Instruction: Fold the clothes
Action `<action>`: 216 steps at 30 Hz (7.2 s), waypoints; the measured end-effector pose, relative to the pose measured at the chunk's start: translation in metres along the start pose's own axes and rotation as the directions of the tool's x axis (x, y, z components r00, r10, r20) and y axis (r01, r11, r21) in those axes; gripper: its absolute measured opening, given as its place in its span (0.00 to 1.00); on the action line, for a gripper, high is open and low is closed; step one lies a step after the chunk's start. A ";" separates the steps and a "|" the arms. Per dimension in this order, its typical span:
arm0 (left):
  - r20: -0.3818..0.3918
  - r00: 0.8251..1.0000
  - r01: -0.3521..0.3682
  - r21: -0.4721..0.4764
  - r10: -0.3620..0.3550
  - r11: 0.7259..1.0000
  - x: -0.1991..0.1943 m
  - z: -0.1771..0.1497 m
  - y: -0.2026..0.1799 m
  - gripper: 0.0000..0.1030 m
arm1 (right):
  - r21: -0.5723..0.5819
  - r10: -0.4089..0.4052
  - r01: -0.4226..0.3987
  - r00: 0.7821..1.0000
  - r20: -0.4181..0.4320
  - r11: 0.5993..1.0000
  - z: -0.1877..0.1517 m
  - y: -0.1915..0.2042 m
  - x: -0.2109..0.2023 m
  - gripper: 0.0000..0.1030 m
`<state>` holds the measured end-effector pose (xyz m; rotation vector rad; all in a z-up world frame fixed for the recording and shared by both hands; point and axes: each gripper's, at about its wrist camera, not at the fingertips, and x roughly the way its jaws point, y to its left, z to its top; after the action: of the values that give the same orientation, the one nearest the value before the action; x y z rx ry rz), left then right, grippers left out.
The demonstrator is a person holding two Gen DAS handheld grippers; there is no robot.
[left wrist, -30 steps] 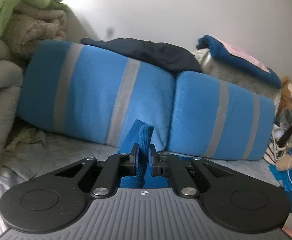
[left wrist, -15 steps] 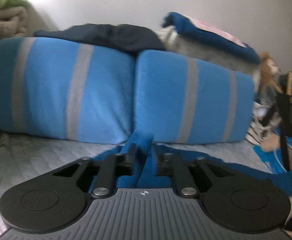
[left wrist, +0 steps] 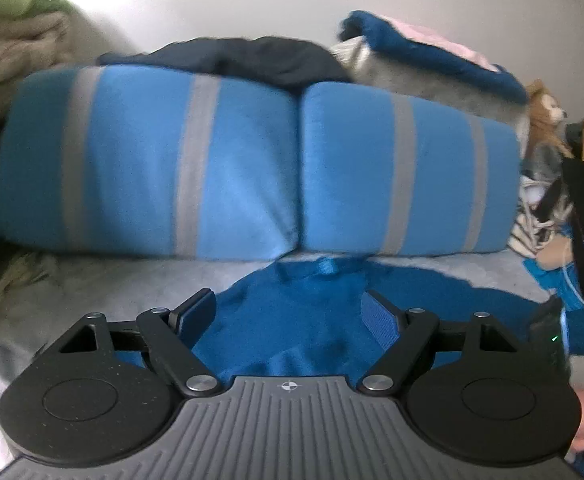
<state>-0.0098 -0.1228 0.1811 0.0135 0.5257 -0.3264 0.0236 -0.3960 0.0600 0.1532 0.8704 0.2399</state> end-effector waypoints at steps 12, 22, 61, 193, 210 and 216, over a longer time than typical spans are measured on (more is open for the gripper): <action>-0.038 0.997 -0.075 -0.039 0.074 0.996 -0.033 -0.037 0.061 0.78 | -0.127 0.008 -0.003 0.999 0.038 0.992 -0.004 0.020 -0.007 1.00; -0.211 0.969 0.161 0.149 -0.128 0.976 0.029 -0.066 0.034 0.69 | -0.157 -0.017 0.030 0.997 0.080 0.987 -0.006 0.024 -0.010 1.00; -0.088 0.989 -0.085 0.307 0.117 0.948 -0.033 -0.108 0.067 0.42 | -0.944 0.101 -0.006 0.994 0.029 0.330 -0.025 0.148 0.027 0.18; -0.102 0.913 -0.319 0.425 0.395 0.847 0.040 -0.108 0.052 0.71 | -0.683 0.072 -0.176 0.981 -0.178 0.709 -0.026 -0.005 -0.096 0.76; -0.107 0.913 -0.316 0.424 0.393 0.849 0.040 -0.108 0.051 0.71 | -0.427 0.124 -0.201 0.972 -0.201 0.882 -0.033 -0.083 -0.050 0.41; -0.098 0.918 -0.311 0.426 0.385 0.850 0.037 -0.108 0.049 0.71 | -0.440 0.115 -0.163 0.984 -0.133 0.883 -0.031 -0.084 -0.065 0.10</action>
<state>-0.0178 -0.0771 0.0658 0.5416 0.6159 -0.0686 -0.0287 -0.4932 0.0692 -0.2339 0.8854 0.5834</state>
